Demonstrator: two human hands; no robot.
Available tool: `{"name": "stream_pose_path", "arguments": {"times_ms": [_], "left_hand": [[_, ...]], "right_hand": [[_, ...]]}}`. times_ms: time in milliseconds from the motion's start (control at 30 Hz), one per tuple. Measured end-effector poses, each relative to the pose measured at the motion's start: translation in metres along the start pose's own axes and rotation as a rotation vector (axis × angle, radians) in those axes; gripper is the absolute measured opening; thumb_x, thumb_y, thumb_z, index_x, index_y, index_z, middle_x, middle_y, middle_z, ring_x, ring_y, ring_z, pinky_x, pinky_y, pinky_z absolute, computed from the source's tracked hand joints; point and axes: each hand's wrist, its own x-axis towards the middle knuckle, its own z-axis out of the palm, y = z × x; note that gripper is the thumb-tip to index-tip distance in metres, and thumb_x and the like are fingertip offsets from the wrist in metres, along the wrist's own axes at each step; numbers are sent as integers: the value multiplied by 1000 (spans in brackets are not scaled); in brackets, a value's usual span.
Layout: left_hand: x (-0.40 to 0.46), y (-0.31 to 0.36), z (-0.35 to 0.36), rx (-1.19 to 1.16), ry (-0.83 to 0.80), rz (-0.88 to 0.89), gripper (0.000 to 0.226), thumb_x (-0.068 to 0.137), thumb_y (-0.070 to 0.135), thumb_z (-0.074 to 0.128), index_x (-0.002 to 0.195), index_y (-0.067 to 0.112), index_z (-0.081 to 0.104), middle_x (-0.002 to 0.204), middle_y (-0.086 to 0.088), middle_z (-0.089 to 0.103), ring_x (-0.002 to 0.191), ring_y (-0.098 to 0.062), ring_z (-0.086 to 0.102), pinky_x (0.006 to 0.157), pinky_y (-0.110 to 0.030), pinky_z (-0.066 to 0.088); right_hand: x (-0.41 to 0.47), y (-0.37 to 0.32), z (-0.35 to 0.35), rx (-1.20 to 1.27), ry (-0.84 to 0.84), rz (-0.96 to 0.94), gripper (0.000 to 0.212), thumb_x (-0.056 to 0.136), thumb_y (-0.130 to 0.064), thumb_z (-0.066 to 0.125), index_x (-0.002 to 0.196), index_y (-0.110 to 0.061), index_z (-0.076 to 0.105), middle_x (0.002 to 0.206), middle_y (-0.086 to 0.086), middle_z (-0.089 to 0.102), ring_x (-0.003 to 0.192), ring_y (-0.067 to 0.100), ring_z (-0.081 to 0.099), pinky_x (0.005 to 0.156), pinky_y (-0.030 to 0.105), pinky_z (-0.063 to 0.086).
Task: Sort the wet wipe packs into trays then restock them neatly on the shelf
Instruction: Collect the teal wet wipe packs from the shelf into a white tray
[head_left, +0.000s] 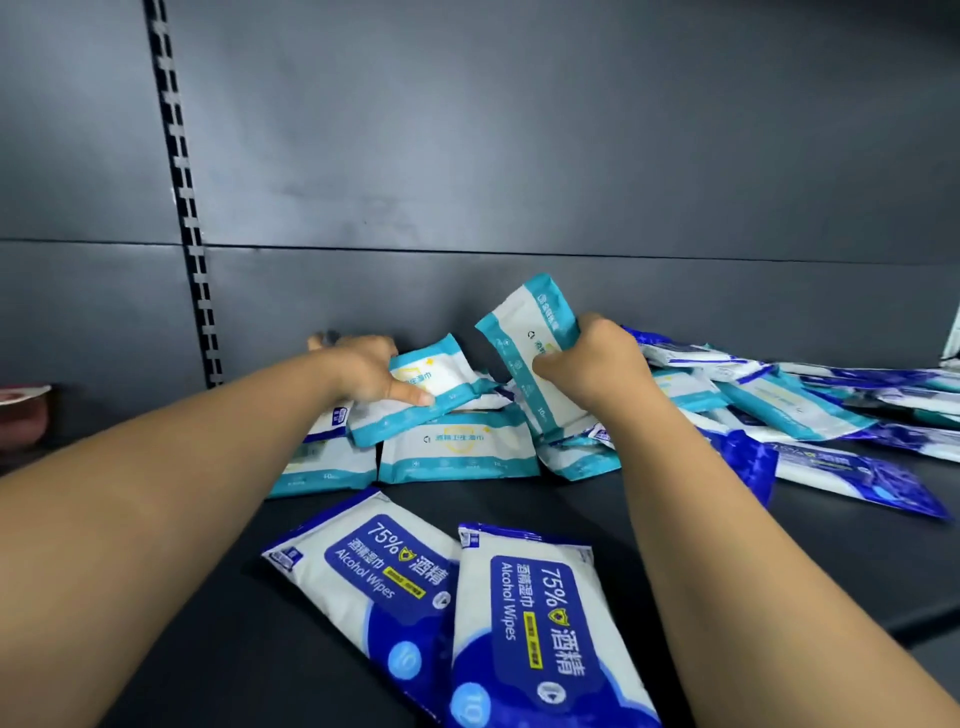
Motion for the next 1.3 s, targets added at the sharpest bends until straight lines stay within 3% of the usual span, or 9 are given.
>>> {"name": "stream_pose_path", "arguments": {"times_ms": [133,233,333,400,533,667,767,900,1300], "left_hand": [[-6,9,-14,109,292,8,65,75,71,50,116,20,48,108,-1,62,115,-22,51,110,-43,3],[-14,14,-28,-118,511,5,60,80,61,54,116,14,45,103,-7,63,111,-26,55,109,-39,10],[-40,25,-44,-620,664,61,47,80,42,67,108,12,44,107,-7,61,101,-27,57,82,-29,37],[-65,33,-55,-795,680,90,41,80,34,70,107,15,45,100,0,57,89,-20,55,68,-22,35],[-123,42,-63,-759,568,70,46,79,32,72,114,10,53,100,4,58,88,-14,55,70,-21,38],[-199,67,-65,-1080,469,53,27,81,22,70,105,12,62,99,-3,69,84,-18,65,82,-33,53],[-259,98,-54,-1251,427,-2,2,86,12,61,85,13,62,70,2,71,60,-11,66,64,-29,58],[-332,143,-11,-1387,264,-75,11,89,7,53,84,13,61,63,3,70,54,-9,67,49,-26,55],[-455,177,288,-1366,-122,-531,18,77,10,71,94,14,65,92,-2,73,83,-17,68,82,-38,54]], "right_hand": [[1,-1,-8,166,266,-19,26,88,-17,51,112,-10,53,101,11,61,86,28,51,70,30,38],[-1,0,-9,317,409,-64,22,90,-17,52,110,-9,55,105,10,61,94,27,55,74,29,38],[-10,0,-12,438,440,-96,17,90,-19,56,104,-10,58,95,3,61,83,18,51,67,21,33],[-23,2,-19,488,422,-89,19,88,-20,60,104,-9,60,88,-1,59,79,15,50,64,20,32],[-56,18,-44,568,369,-100,22,85,-19,66,105,-12,62,90,-2,61,84,15,56,76,28,45],[-97,45,-84,714,320,-147,27,83,-16,68,109,-11,61,98,-4,64,88,10,58,80,24,49],[-135,73,-112,846,184,-194,18,83,-12,68,100,-14,62,96,-3,65,86,12,62,79,24,51],[-189,116,-128,960,-13,-175,19,81,-3,68,92,-16,61,86,-6,65,70,-1,61,74,19,52],[-355,319,-37,845,-345,506,27,79,-1,69,82,-18,48,81,-3,63,55,-4,60,57,14,50]]}}
